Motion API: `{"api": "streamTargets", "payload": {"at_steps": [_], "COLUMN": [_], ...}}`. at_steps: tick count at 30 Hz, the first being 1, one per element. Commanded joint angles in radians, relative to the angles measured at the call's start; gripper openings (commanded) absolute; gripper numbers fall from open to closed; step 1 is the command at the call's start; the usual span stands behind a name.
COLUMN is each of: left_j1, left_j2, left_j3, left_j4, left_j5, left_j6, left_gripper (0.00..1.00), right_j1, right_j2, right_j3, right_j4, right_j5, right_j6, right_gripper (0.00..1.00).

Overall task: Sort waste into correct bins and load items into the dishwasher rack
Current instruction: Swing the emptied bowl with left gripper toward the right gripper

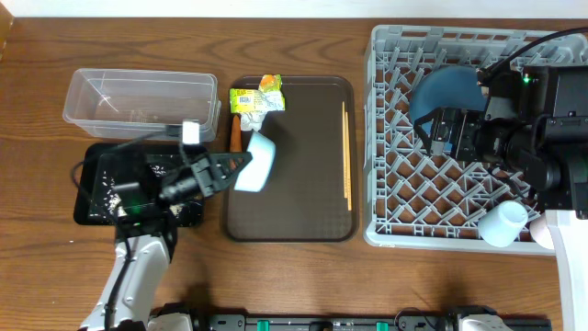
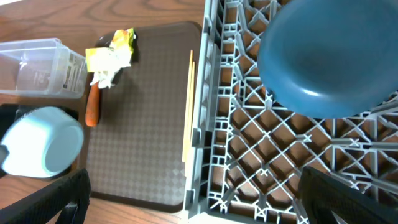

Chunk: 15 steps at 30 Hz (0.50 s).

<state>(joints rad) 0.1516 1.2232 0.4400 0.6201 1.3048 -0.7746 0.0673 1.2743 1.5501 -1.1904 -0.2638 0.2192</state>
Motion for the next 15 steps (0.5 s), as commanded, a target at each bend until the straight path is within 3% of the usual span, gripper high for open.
{"api": "streamTargets", "payload": {"at_steps": [1,5,15], "left_j1": [-0.071,-0.165,-0.419], "left_j2": [0.005,0.005,0.005], "left_j3": [0.004,0.005,0.005], "left_j4": [-0.117,-0.272,-0.433], "left_j5": [-0.257,-0.49,-0.829], "left_j6": [0.023,0.106,0.257], "left_gripper": [0.06,0.06,0.06], "right_j1": [-0.004,-0.004,-0.004], "right_j2": [-0.01,-0.01,-0.01], "right_j3": [0.0,0.0,0.0], "right_j4": [-0.007,-0.006,0.009], "right_j5": [-0.029,-0.032,-0.033], "right_j6": [-0.011,-0.011,-0.01], "right_gripper": [0.99,0.99,0.99]}}
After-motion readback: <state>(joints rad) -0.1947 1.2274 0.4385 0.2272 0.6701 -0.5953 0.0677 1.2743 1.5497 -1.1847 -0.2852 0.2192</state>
